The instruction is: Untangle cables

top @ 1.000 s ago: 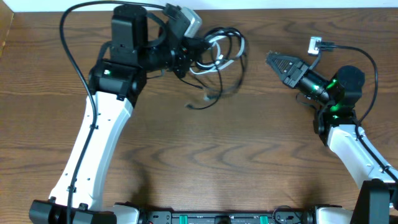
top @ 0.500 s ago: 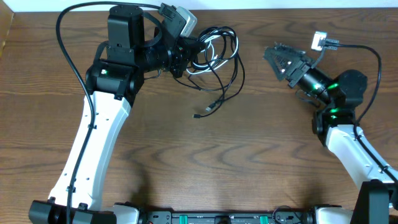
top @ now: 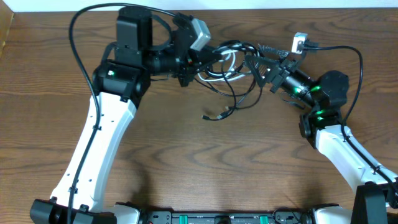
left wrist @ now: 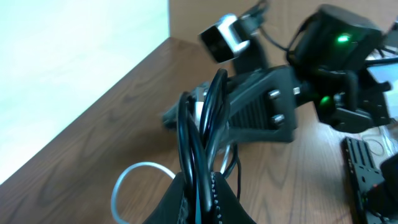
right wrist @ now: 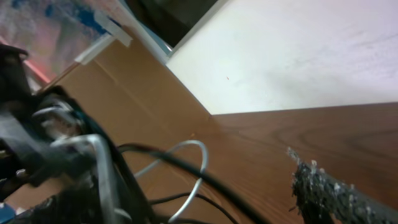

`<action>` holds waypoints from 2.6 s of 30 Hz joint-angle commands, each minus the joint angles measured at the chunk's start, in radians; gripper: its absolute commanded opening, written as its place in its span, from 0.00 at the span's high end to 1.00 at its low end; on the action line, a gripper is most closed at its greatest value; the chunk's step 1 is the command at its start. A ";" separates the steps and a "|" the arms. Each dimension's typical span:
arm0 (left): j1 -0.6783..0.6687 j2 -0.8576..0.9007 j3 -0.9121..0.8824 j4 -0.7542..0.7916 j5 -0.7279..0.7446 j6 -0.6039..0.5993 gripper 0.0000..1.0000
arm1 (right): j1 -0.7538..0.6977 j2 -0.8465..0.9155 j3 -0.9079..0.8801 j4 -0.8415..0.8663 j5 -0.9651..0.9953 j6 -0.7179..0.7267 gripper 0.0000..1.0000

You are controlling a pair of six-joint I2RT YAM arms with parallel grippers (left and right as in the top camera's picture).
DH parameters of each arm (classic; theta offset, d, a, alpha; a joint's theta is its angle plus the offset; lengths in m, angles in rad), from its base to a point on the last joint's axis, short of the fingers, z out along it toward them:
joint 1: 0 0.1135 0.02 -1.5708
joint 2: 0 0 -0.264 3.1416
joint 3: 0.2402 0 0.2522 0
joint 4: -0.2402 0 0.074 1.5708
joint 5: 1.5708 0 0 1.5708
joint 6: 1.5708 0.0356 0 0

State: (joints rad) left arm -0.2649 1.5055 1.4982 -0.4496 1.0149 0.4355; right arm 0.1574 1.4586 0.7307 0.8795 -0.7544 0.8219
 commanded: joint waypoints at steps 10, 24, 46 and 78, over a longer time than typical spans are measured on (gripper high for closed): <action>-0.037 -0.008 0.022 0.002 0.022 0.062 0.93 | 0.016 -0.005 0.002 -0.516 0.536 -0.034 0.16; -0.027 -0.008 0.022 0.002 -0.094 0.062 0.92 | -0.064 -0.005 0.002 -0.602 0.546 -0.034 0.25; 0.080 -0.008 0.022 0.039 -0.668 -0.415 0.92 | -0.138 -0.005 0.002 -0.634 0.433 -0.008 0.74; -0.010 -0.008 0.022 0.185 -0.170 -0.156 0.92 | 0.185 -0.005 0.002 -0.277 0.040 -0.614 0.01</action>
State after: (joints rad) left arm -0.2722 1.5223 1.4982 -0.2806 0.8185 0.2668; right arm 0.3321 1.4502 0.7357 0.6151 -0.6895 0.2939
